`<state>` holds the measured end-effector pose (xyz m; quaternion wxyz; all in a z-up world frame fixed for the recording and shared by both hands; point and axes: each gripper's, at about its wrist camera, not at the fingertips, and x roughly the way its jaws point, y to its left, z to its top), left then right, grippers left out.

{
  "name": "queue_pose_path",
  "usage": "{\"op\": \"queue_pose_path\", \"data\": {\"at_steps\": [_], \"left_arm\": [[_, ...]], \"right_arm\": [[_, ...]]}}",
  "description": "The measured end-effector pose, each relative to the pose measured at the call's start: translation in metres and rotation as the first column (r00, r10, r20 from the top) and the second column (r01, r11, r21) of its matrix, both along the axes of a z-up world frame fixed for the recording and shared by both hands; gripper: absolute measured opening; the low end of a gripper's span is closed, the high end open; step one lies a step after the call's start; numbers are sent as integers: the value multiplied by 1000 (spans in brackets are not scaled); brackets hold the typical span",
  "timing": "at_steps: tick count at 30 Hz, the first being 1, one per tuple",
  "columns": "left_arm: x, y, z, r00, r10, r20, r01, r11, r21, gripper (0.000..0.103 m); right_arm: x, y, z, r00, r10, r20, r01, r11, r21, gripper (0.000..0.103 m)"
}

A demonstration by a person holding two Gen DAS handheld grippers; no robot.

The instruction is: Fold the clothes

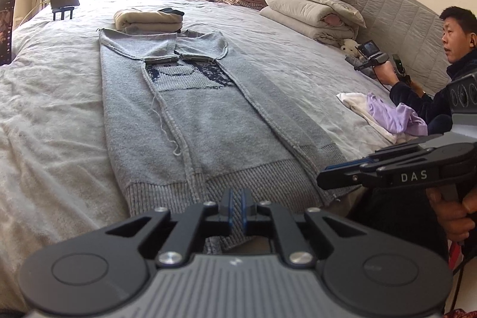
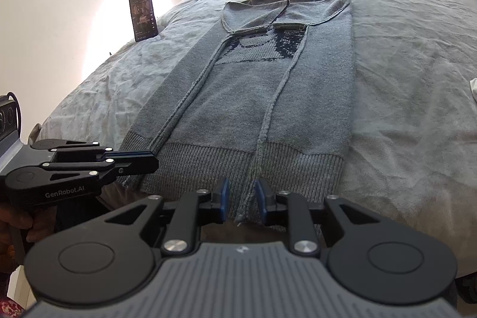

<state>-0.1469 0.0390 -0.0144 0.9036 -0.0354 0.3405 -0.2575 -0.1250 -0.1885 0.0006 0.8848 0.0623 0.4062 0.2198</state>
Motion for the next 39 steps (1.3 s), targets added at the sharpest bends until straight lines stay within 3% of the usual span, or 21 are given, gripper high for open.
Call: {"op": "queue_pose_path", "data": {"at_steps": [5,11,18,24,28,39], "left_arm": [[2,24,11,999,37,9,-36,999,-39,12],[6,24,-13,995,-7,-103,6,1000,-5,11],[-4,30,-25,983,-27,-183,20,999,-38,11],[-16,41,-5,991,-14,-132,10,1000,-29,13],[-13,52,2,992,52,-116,-54,998,-14,22],[7,63,-12,969,96,-228,-100,995,-2,28]], "right_arm": [[2,-11,6,1000,-21,15,21,1000,22,27],[5,-7,-9,999,-15,-39,15,1000,15,27],[-2,-6,-14,997,17,-73,-17,1000,9,31],[-9,-13,-4,999,11,-53,-12,1000,-18,31],[-9,-23,2,999,-12,-40,11,1000,-25,35],[3,-38,-4,995,-56,-87,50,996,-74,35]]}}
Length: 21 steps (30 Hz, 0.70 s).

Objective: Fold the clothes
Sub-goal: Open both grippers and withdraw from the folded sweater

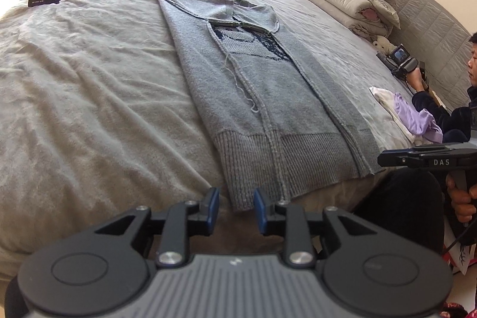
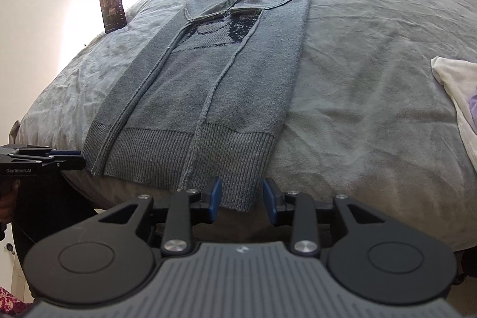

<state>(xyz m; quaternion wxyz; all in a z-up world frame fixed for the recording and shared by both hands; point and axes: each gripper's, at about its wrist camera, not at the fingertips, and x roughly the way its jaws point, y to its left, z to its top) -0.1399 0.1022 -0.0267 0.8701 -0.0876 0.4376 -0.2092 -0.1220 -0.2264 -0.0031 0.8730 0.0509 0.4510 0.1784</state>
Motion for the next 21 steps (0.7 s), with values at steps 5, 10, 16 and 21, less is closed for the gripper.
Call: {"op": "queue_pose_path", "data": {"at_steps": [5,10,16,21], "left_arm": [[6,-1,-3,1000,-11,-29,11,1000,-3,29],[11,-3,-5,998,-35,-44,35,999,-4,29],[16,-7,-7,997,-57,-54,57,998,-4,29],[18,-11,-7,996,-70,-59,71,997,10,29]], "right_arm": [[6,-2,-5,999,3,-35,-4,1000,-8,37],[10,-1,-7,998,6,-56,-6,1000,-9,38],[13,0,-12,998,11,-68,-11,1000,-4,42],[14,0,-14,997,18,-73,-17,1000,6,46]]}}
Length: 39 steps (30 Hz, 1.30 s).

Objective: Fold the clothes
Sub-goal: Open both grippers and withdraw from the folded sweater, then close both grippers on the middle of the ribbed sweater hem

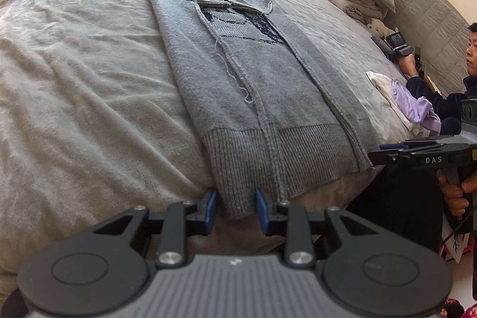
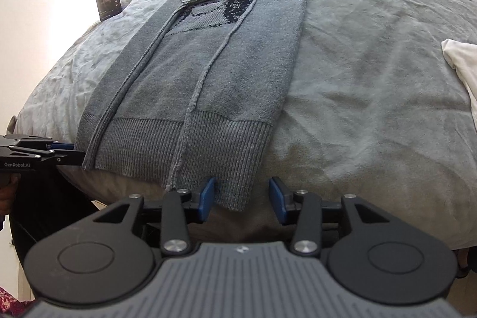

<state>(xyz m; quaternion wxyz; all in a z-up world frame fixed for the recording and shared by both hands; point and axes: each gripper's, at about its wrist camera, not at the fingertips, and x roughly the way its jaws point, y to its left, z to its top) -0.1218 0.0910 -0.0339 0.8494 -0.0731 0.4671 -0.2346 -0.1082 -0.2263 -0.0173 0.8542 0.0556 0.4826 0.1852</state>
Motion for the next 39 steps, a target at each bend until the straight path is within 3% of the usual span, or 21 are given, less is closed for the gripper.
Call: {"op": "queue_pose_path", "data": {"at_steps": [17,26,37,39], "left_arm": [[-1,2,-2,1000,5,1,-5,1000,-22,28],[-1,2,-3,1000,3,4,-3,1000,-31,22],[-1,6,-6,1000,14,-12,-15,997,-78,16],[-1,6,-6,1000,13,-16,-14,996,-84,13]], "right_arm": [[-2,6,0,1000,12,9,-12,999,-30,48],[-2,6,0,1000,11,15,-11,999,-31,45],[-3,7,1,1000,21,19,-20,1000,-8,32],[-3,6,1,1000,24,18,-24,1000,0,22]]}}
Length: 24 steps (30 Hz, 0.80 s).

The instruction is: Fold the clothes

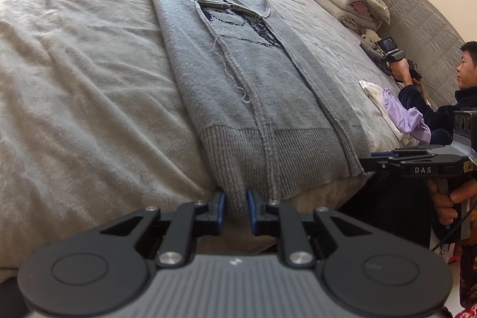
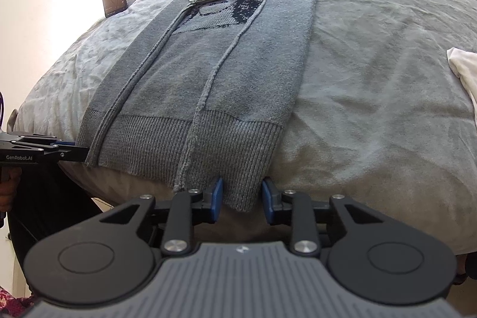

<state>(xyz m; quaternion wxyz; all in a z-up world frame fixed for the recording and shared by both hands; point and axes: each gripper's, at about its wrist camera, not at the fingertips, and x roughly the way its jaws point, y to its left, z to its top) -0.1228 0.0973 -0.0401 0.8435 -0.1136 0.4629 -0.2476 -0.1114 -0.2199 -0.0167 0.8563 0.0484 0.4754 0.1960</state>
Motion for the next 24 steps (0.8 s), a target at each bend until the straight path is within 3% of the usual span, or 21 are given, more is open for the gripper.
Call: {"op": "queue_pose_path", "data": {"at_steps": [5,16,24], "left_arm": [[0,4,3,1000,-12,-9,12,999,-43,7],[8,9,30,999,-11,39,18,980,-200,7],[45,18,38,995,80,55,-62,959,-276,7]], "right_arm": [[0,-4,5,1000,-11,-3,11,999,31,11],[8,-12,37,997,-39,67,29,990,136,10],[41,-13,45,990,-79,113,57,981,184,10]]}}
